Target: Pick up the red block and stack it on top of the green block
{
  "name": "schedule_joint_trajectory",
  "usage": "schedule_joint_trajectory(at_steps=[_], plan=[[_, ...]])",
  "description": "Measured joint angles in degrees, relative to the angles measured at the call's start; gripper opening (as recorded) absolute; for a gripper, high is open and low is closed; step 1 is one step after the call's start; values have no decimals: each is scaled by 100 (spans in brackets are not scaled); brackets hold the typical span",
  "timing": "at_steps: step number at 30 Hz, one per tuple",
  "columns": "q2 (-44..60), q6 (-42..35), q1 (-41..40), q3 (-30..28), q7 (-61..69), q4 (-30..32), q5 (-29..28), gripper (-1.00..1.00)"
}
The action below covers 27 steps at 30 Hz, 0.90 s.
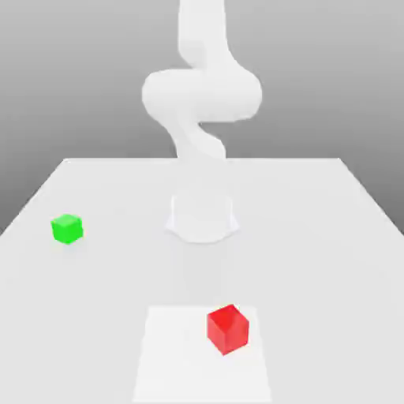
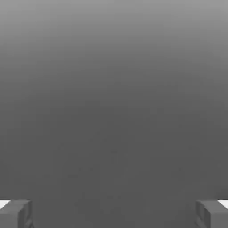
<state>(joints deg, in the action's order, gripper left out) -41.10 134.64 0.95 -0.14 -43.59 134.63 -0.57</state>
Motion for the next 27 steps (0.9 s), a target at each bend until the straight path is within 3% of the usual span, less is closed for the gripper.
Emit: schedule_joint_trajectory(at_steps=[19, 25, 26, 27], plan=[[4032, 2410, 681, -141, 2239, 2313, 29, 0], [5277, 3427, 658, -80, 2420, 2260, 149, 0], [5460, 3585, 641, -61, 2429, 2235, 158, -100], [5460, 3585, 641, -61, 2429, 2235, 158, -100]])
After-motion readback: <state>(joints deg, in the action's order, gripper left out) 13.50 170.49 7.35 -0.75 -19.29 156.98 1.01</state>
